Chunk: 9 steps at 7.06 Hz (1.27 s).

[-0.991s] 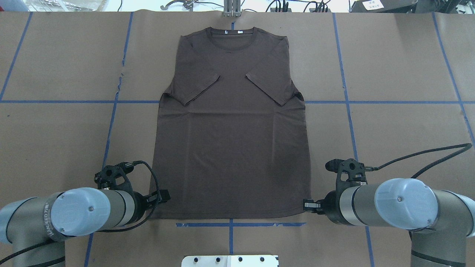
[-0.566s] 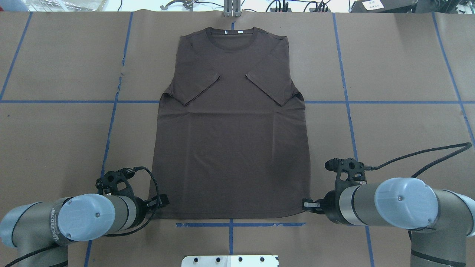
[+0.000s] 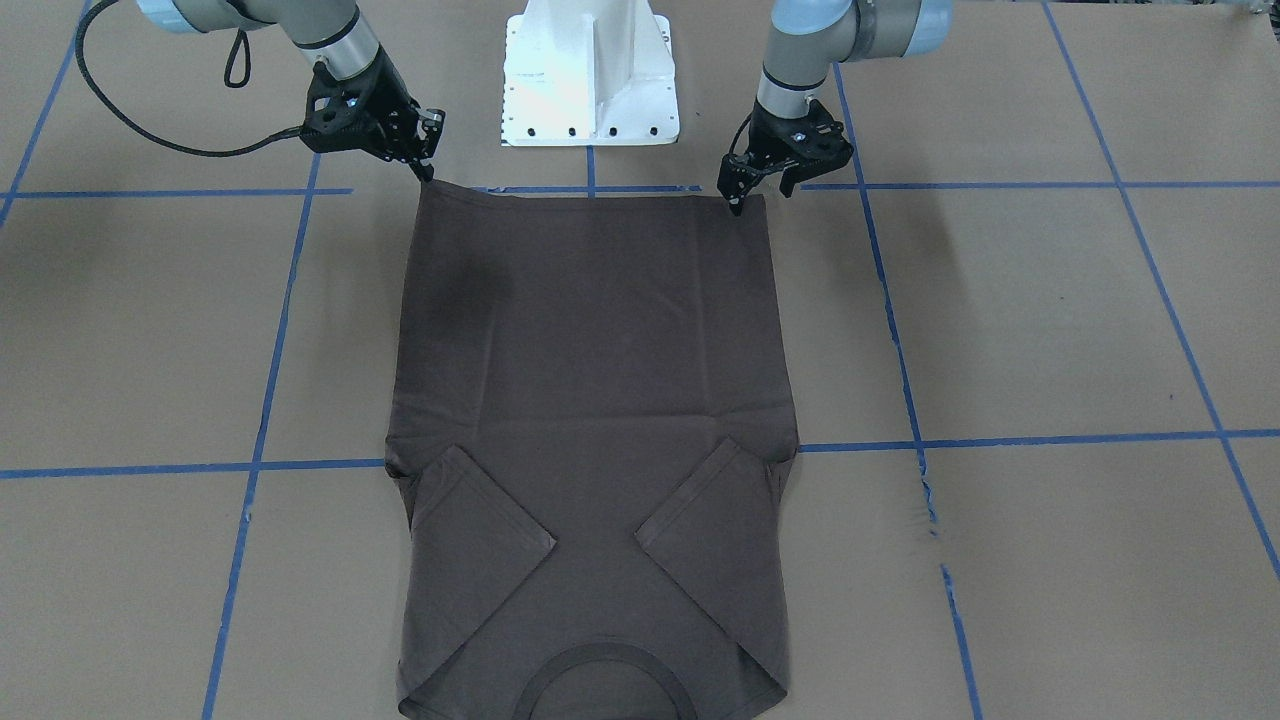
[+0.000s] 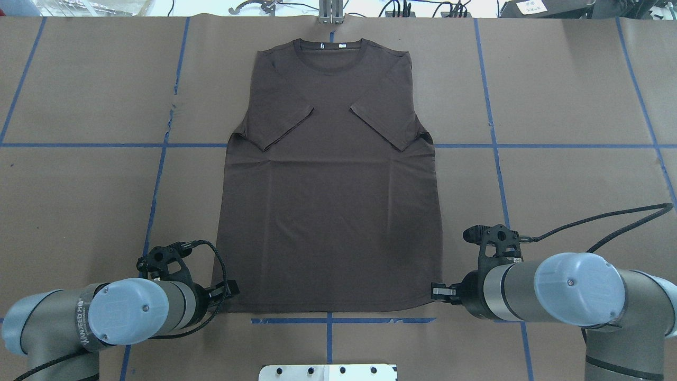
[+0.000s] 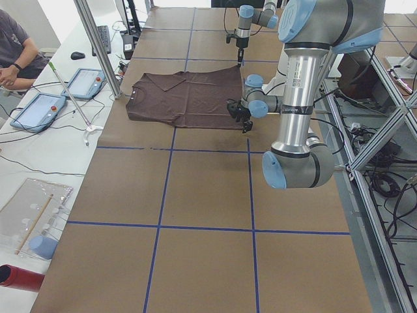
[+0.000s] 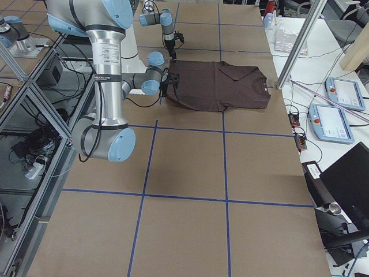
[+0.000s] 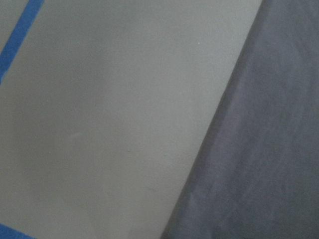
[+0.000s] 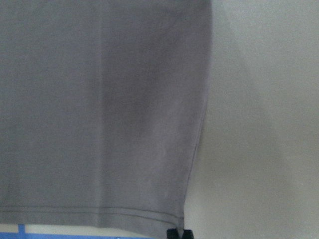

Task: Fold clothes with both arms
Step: 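Grasp both hem corners with the left and right grippers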

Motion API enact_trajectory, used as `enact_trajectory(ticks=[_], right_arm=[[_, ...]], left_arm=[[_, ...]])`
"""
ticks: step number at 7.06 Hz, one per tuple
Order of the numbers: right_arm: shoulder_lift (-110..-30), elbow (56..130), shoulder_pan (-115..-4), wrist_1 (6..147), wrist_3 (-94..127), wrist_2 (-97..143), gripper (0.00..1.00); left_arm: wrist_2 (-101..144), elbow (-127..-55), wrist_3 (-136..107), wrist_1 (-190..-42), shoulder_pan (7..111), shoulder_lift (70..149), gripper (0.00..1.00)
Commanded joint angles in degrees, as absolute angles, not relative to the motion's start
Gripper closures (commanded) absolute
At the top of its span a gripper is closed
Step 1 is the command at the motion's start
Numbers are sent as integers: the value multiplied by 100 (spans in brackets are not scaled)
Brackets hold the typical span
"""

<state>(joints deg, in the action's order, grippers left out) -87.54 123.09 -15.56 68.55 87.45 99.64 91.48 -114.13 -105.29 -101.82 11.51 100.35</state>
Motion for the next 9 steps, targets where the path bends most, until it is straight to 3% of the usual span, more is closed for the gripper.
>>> enact_trajectory(ticks=[1, 3, 4, 9], right_arm=[[-8754, 12313, -1564, 6855, 8745, 9967, 100], [-8763, 12313, -1582, 6855, 8736, 9967, 100], [-8763, 12313, -1591, 6855, 8736, 9967, 100], [-8780, 12305, -1600, 6855, 8736, 9967, 100]], left_arm=[[9149, -11312, -10529, -10178, 1125, 10107, 19], [9149, -11364, -10529, -10178, 1134, 10090, 54], [9149, -11382, -10529, -10178, 1134, 10081, 68], [9158, -11408, -10521, -10169, 1134, 10099, 93]])
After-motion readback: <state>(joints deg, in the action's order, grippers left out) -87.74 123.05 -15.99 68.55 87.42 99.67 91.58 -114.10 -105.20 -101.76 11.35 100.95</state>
